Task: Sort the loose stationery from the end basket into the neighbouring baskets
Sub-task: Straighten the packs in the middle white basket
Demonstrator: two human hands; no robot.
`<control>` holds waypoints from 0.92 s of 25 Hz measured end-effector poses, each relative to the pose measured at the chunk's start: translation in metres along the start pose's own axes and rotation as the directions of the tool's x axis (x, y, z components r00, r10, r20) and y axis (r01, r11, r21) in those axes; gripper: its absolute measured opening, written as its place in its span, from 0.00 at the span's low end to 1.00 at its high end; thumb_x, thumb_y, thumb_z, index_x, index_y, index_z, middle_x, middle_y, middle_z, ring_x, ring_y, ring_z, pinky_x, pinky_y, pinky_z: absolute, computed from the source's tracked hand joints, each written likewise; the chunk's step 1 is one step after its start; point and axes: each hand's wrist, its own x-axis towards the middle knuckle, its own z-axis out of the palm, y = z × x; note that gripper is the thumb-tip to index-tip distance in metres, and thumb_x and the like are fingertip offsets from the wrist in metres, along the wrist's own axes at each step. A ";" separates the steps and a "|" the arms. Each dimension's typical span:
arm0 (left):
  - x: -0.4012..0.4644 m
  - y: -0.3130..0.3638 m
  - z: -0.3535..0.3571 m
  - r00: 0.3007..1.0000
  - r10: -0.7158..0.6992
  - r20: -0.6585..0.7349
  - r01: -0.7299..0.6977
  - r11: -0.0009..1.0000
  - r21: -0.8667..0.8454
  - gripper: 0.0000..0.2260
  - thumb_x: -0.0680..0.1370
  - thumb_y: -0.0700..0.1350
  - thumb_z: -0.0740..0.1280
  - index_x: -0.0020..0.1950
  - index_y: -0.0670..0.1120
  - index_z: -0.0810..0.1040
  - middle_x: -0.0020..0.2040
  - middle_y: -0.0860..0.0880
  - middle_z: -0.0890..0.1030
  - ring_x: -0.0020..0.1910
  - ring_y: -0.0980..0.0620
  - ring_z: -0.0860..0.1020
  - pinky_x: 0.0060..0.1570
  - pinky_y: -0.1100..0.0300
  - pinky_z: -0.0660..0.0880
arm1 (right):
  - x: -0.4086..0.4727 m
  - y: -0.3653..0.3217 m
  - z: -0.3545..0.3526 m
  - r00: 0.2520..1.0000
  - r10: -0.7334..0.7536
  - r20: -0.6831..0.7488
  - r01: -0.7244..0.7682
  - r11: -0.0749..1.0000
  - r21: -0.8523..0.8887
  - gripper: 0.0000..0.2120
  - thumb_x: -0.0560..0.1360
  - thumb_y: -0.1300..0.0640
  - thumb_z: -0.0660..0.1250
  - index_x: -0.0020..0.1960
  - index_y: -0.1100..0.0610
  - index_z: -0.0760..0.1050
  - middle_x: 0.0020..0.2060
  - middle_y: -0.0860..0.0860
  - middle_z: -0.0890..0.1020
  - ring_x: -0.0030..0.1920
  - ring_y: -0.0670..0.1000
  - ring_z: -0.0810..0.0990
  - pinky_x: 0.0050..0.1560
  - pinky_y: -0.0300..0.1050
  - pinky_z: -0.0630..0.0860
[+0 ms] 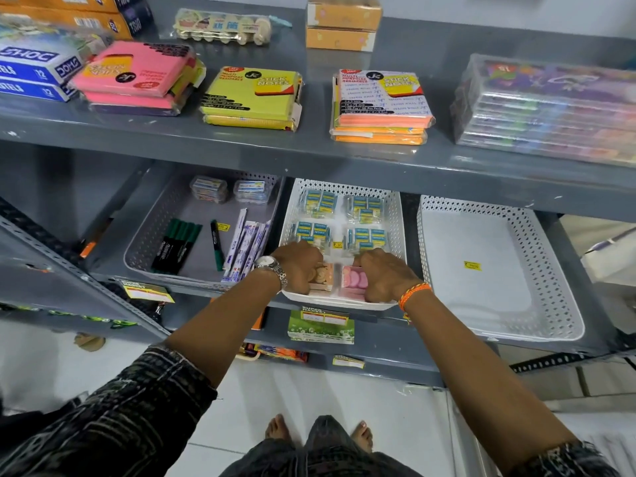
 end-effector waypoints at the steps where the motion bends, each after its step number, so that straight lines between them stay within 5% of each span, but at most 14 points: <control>1: 0.000 0.000 0.000 1.000 0.005 0.000 -0.005 1.000 -0.001 0.09 0.67 0.43 0.72 0.45 0.44 0.79 0.46 0.44 0.80 0.47 0.41 0.80 0.45 0.50 0.82 | 0.000 0.001 0.001 1.000 -0.003 -0.006 0.003 1.000 0.007 0.30 0.62 0.55 0.77 0.63 0.53 0.75 0.55 0.55 0.78 0.54 0.58 0.78 0.47 0.46 0.76; 5: -0.001 0.002 -0.002 0.999 0.027 0.036 -0.026 1.000 -0.017 0.08 0.66 0.40 0.70 0.35 0.49 0.71 0.38 0.49 0.73 0.45 0.41 0.80 0.40 0.54 0.79 | 0.000 0.002 0.003 1.000 -0.001 -0.018 0.002 0.999 0.048 0.29 0.60 0.56 0.76 0.61 0.53 0.76 0.52 0.55 0.78 0.52 0.59 0.79 0.46 0.47 0.77; 13: -0.003 0.007 -0.005 0.999 -0.017 0.035 0.018 0.998 -0.056 0.08 0.67 0.40 0.71 0.45 0.42 0.80 0.46 0.44 0.79 0.48 0.41 0.81 0.44 0.53 0.81 | -0.003 0.001 0.001 1.000 -0.003 -0.015 0.004 0.998 0.063 0.30 0.62 0.55 0.78 0.63 0.54 0.76 0.55 0.55 0.78 0.55 0.58 0.79 0.48 0.45 0.76; 15: -0.003 0.002 -0.007 0.997 -0.032 0.077 0.043 0.990 -0.138 0.19 0.68 0.40 0.73 0.58 0.43 0.81 0.55 0.44 0.81 0.58 0.41 0.81 0.53 0.53 0.81 | -0.005 0.004 -0.004 0.999 -0.005 0.046 -0.001 0.993 0.117 0.34 0.61 0.55 0.78 0.67 0.54 0.74 0.59 0.54 0.78 0.58 0.58 0.79 0.53 0.46 0.79; 17: -0.002 -0.012 -0.021 0.996 -0.040 0.078 0.061 0.954 -0.293 0.36 0.67 0.42 0.77 0.75 0.46 0.71 0.67 0.46 0.78 0.66 0.46 0.77 0.63 0.58 0.76 | -0.005 0.019 -0.021 0.997 0.009 0.082 -0.034 0.950 0.309 0.39 0.62 0.56 0.79 0.71 0.56 0.71 0.63 0.53 0.78 0.63 0.55 0.78 0.62 0.44 0.76; 19: 0.005 -0.031 -0.042 0.997 -0.015 -0.077 -0.011 0.946 -0.323 0.40 0.67 0.45 0.79 0.77 0.47 0.68 0.71 0.46 0.77 0.69 0.47 0.75 0.65 0.58 0.72 | 0.001 0.038 -0.045 0.999 0.032 -0.012 -0.023 0.891 0.454 0.36 0.65 0.58 0.79 0.71 0.59 0.71 0.65 0.54 0.79 0.65 0.53 0.78 0.63 0.37 0.71; 21: 0.021 -0.040 -0.055 0.986 -0.006 -0.165 -0.023 0.984 -0.174 0.42 0.66 0.49 0.80 0.77 0.46 0.68 0.72 0.44 0.75 0.71 0.44 0.73 0.70 0.55 0.70 | 0.017 0.045 -0.063 0.992 0.040 -0.122 0.009 0.925 0.380 0.33 0.65 0.59 0.78 0.69 0.58 0.74 0.64 0.54 0.80 0.64 0.54 0.78 0.63 0.37 0.72; 23: 0.037 -0.036 -0.054 0.995 -0.016 -0.103 0.012 0.999 -0.041 0.43 0.65 0.50 0.81 0.77 0.43 0.67 0.73 0.42 0.73 0.71 0.42 0.71 0.71 0.53 0.69 | 0.034 0.039 -0.068 0.995 0.000 -0.100 0.022 0.976 0.215 0.36 0.63 0.58 0.80 0.69 0.57 0.74 0.65 0.55 0.79 0.64 0.57 0.78 0.66 0.43 0.73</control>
